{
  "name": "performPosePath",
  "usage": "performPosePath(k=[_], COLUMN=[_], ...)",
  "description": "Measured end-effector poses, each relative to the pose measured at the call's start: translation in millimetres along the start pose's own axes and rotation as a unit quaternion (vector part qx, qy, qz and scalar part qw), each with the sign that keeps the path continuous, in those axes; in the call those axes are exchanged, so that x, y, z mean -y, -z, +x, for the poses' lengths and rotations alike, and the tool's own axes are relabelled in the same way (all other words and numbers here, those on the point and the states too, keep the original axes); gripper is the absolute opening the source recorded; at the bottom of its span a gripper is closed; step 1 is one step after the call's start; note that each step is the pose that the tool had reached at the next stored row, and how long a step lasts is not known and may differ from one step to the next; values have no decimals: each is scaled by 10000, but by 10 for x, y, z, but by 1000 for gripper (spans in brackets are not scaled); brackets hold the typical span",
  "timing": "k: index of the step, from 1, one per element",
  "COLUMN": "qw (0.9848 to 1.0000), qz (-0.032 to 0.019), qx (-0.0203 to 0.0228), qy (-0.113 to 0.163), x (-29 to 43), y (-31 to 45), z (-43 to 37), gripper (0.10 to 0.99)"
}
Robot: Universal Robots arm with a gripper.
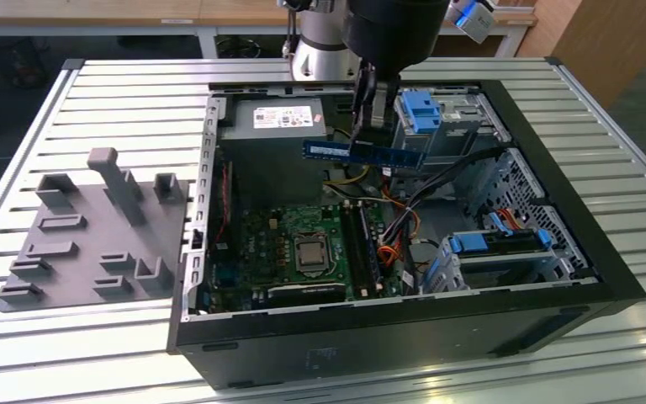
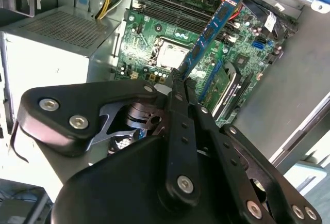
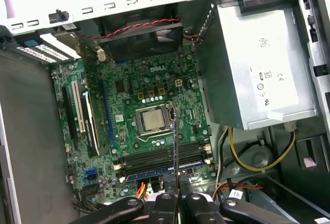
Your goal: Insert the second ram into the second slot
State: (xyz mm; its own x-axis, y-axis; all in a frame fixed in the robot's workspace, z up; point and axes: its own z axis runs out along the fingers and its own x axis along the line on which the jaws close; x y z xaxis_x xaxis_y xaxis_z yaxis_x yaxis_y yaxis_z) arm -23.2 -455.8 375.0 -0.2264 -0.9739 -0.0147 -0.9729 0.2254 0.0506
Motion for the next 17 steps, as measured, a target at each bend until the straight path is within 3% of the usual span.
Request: performPosePath(k=[17], qw=[9996], qz=[0], qx=[6], qy=[-294], x=[1], y=[-8], z=[0], gripper=[133])
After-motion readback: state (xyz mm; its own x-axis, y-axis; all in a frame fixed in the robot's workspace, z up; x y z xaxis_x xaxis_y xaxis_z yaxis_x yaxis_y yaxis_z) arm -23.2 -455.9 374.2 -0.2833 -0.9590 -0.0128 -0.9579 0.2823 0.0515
